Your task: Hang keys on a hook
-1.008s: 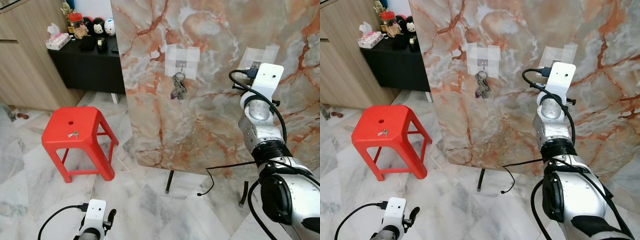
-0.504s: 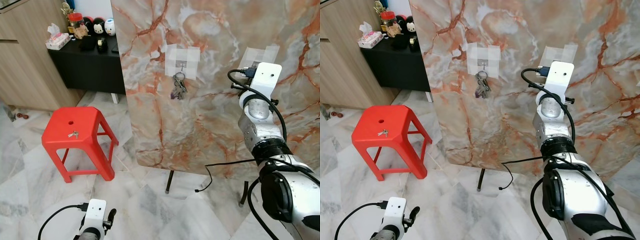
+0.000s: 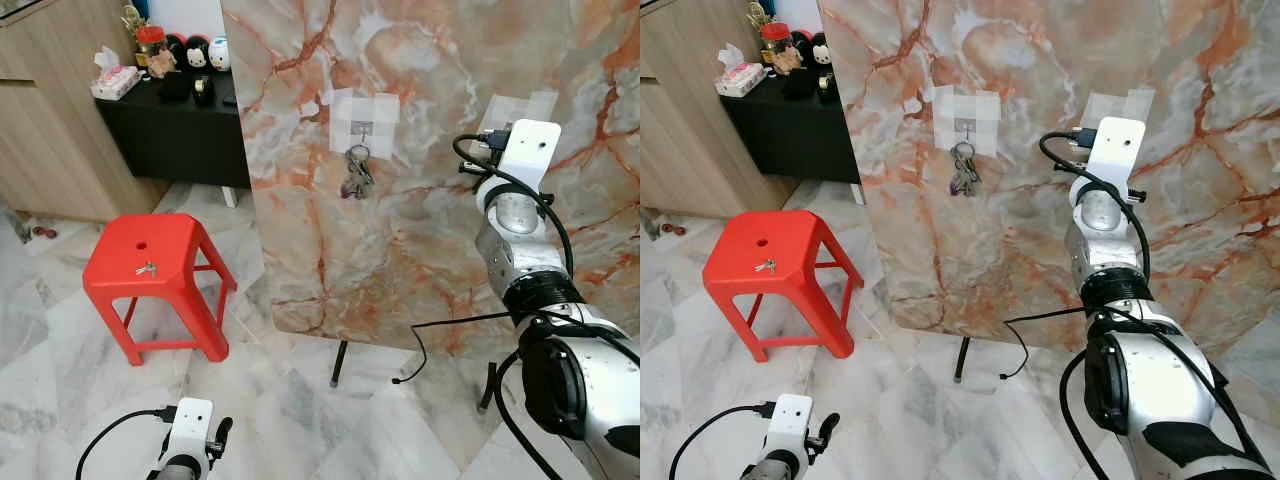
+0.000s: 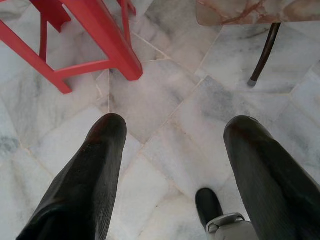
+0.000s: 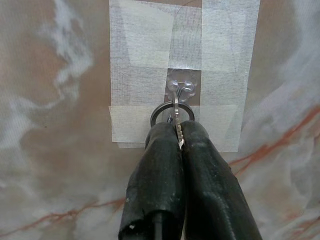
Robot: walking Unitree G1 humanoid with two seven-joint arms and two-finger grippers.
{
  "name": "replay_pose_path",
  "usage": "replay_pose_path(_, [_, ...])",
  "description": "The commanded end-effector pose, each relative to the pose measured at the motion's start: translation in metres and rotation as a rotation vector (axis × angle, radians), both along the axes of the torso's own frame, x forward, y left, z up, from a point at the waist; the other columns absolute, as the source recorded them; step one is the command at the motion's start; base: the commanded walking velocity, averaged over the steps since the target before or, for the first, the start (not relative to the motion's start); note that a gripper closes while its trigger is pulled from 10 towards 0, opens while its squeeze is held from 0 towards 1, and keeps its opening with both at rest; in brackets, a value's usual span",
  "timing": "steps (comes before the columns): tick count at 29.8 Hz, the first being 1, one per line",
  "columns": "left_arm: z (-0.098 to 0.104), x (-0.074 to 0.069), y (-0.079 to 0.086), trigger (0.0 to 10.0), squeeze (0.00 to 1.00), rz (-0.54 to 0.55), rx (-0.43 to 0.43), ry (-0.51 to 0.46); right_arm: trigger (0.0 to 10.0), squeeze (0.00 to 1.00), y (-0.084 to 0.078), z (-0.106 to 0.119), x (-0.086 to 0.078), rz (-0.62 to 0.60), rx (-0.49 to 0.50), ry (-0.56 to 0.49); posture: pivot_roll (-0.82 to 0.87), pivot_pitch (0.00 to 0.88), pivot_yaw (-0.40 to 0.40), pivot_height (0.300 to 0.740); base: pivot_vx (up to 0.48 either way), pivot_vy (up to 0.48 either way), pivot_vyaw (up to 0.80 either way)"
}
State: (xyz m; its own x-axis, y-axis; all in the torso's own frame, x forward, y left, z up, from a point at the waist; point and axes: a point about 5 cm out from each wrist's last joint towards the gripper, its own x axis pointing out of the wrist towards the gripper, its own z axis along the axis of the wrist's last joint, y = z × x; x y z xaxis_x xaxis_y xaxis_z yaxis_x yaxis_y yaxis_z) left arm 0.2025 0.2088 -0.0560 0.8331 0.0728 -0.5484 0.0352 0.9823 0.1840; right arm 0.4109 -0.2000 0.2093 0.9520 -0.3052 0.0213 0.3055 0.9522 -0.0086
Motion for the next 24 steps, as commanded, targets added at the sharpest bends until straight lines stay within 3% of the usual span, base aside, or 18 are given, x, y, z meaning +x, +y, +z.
replay_pose_path(1, [-0.003, -0.004, 0.002, 10.0, 0.00, -0.010, 0.017, 0.023, 10.0, 0.00, 0.002, 0.009, 0.003, 0.018, -0.013, -0.005, 0.02, 0.062, -0.012, 0.740, 0.000, 0.000, 0.00])
replay_pose_path(24, [-0.003, -0.004, 0.002, 10.0, 0.00, -0.011, 0.019, 0.025, 10.0, 0.00, 0.005, -0.001, 0.002, 0.042, -0.026, 0.048, 0.02, 0.064, -0.011, 0.740, 0.000, 0.000, 0.00])
